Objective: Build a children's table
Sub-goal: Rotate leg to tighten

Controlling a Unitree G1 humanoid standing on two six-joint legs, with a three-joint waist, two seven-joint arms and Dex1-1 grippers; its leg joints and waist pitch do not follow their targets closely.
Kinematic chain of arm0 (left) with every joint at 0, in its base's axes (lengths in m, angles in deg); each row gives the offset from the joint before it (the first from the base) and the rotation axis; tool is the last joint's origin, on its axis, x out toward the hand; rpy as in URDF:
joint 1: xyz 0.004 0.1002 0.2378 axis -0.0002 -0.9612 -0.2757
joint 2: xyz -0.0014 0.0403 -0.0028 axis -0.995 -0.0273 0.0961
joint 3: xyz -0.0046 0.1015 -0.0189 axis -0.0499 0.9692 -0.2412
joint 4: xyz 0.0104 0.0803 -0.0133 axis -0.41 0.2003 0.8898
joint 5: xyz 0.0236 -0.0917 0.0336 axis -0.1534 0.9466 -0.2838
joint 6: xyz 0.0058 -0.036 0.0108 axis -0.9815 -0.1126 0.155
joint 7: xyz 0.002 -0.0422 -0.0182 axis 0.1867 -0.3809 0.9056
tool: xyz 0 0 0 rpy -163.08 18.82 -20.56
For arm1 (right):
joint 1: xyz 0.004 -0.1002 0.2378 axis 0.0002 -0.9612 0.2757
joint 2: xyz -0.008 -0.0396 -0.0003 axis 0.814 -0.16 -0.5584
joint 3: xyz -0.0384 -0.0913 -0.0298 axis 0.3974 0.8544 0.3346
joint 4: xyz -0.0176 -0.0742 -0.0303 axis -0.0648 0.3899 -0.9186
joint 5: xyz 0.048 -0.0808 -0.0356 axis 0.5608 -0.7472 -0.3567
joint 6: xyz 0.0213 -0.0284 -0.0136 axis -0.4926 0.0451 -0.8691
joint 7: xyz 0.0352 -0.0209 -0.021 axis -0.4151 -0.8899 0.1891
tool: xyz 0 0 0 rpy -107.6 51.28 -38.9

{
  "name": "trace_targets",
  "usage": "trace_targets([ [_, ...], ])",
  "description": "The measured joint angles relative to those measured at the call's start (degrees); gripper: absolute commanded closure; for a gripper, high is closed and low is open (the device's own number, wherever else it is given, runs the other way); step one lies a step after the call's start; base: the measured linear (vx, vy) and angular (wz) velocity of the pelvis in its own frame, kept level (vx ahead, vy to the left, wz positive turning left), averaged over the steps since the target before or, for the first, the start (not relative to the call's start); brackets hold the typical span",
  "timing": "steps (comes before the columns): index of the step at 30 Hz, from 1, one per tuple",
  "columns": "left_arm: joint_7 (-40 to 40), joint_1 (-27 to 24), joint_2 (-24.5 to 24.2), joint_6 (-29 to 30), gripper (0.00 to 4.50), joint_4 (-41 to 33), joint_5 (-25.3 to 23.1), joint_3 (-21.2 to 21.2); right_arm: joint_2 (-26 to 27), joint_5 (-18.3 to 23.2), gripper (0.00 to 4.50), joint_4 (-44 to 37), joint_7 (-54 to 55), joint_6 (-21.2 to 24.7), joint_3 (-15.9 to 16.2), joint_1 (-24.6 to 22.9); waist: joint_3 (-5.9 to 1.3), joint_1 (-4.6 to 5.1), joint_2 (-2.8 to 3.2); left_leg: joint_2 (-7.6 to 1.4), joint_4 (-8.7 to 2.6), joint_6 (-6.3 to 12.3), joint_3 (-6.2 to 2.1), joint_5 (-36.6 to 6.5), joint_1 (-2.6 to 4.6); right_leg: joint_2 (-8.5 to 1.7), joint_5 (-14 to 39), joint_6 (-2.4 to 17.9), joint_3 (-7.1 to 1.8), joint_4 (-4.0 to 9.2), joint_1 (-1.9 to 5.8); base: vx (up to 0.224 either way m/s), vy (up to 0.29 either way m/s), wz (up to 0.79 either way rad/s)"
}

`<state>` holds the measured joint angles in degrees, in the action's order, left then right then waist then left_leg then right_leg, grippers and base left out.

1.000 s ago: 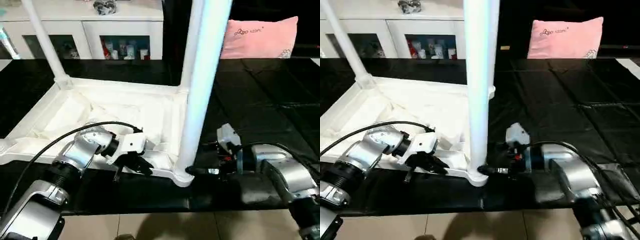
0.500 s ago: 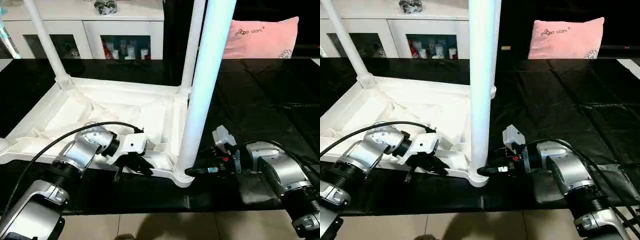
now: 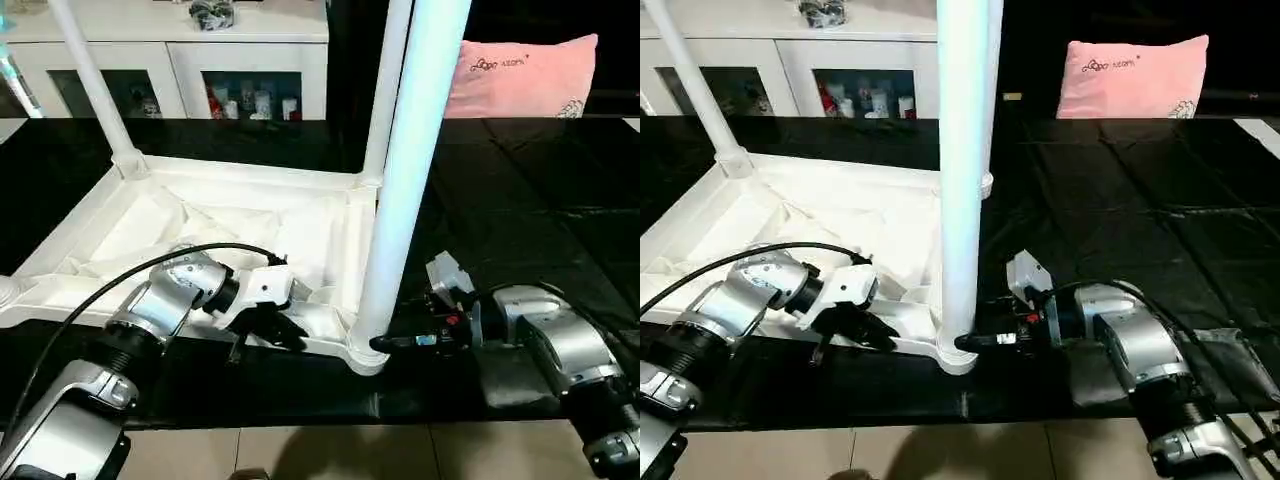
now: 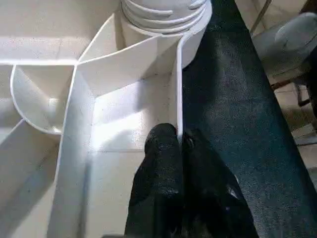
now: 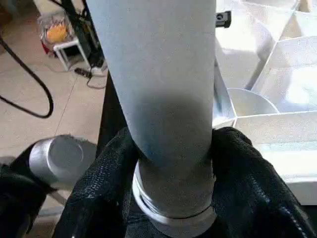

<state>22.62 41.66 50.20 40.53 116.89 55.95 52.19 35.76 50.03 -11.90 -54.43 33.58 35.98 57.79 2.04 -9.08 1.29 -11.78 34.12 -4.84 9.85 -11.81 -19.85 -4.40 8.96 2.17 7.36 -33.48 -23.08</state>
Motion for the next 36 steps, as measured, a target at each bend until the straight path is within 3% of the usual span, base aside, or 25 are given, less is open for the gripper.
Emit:
trace_targets([
  [6,-8.7,0.1,2.2,6.0,4.5,0.3,-1.5,-2.5,4.3,-1.9,2.53,1.2,12.1,-0.9,-3.4,-0.7,0.01,1.08,-0.02,0.0,0.14,-0.04,0.03,0.1,0.47,0.0,0.0,0.0,-0.04,-0.12,0.31,0.0,0.0,0.0],
  [10,-17.4,0.4,6.8,13.1,4.5,0.7,-1.6,-5.3,8.5,-3.2,2.55,2.4,23.8,-0.3,-7.3,-1.0,0.02,2.57,-0.05,0.03,0.21,-0.05,0.03,0.1,0.45,0.0,0.0,0.0,-0.07,0.0,0.32,0.0,0.0,0.0],
  [13,-22.8,0.5,10.2,17.1,4.5,0.6,-1.5,-6.9,10.7,-4.6,2.56,2.9,30.8,-0.6,-9.1,-0.9,-0.04,3.04,-0.1,0.05,0.12,-0.03,0.03,0.0,0.46,0.0,0.0,0.0,-0.08,0.04,0.31,0.0,0.0,0.0],
  [18,-37.0,2.4,17.8,23.1,4.5,2.3,-2.6,-9.7,18.8,-7.6,2.56,8.6,49.6,-1.2,-12.7,3.6,-0.09,4.0,-0.04,0.05,0.1,-0.04,0.04,0.0,0.46,0.0,0.0,0.0,-0.08,0.03,0.28,0.0,0.0,0.0],
  [21,-42.5,3.5,20.8,23.6,4.5,3.6,-3.5,-9.7,21.2,-8.5,2.56,11.6,56.2,-1.1,-14.4,6.3,-0.08,4.28,-0.06,0.06,0.05,-0.01,0.03,0.0,0.39,0.0,0.0,0.0,-0.07,0.15,0.25,0.0,0.0,0.0],
  [22,-42.8,3.5,21.0,23.5,4.5,3.6,-3.5,-9.7,21.2,-8.6,2.56,11.8,56.6,-1.2,-14.4,6.5,-0.08,4.25,-0.06,0.06,0.01,-0.01,0.03,0.0,0.38,0.0,0.0,0.0,-0.06,0.15,0.25,0.0,0.0,0.0],
  [24,-42.8,3.6,21.0,23.3,4.5,3.6,-3.5,-9.6,21.3,-8.7,1.87,11.7,56.9,-1.6,-14.4,6.5,-0.08,4.09,-0.06,0.06,-0.14,-0.01,0.02,0.0,0.39,0.02,0.0,0.0,-0.05,0.14,0.23,0.0,0.0,0.0],
  [31,-41.0,4.5,17.6,19.8,4.5,5.1,-4.1,-8.5,21.4,-8.5,1.35,9.9,53.3,-1.6,-13.9,3.4,-0.02,4.19,-0.14,0.04,-0.27,-0.01,0.02,0.0,0.24,0.07,0.0,0.0,-0.05,0.14,0.03,0.0,0.0,0.0],
  [36,-32.1,4.5,12.8,16.6,4.5,5.1,-3.1,-7.2,14.6,-6.2,0.89,6.1,41.4,-1.6,-12.1,0.3,0.01,3.58,-0.17,0.04,-0.26,0.31,0.01,0.2,-0.14,0.06,-0.1,0.1,-0.05,0.21,-0.18,0.0,0.0,0.0],
])
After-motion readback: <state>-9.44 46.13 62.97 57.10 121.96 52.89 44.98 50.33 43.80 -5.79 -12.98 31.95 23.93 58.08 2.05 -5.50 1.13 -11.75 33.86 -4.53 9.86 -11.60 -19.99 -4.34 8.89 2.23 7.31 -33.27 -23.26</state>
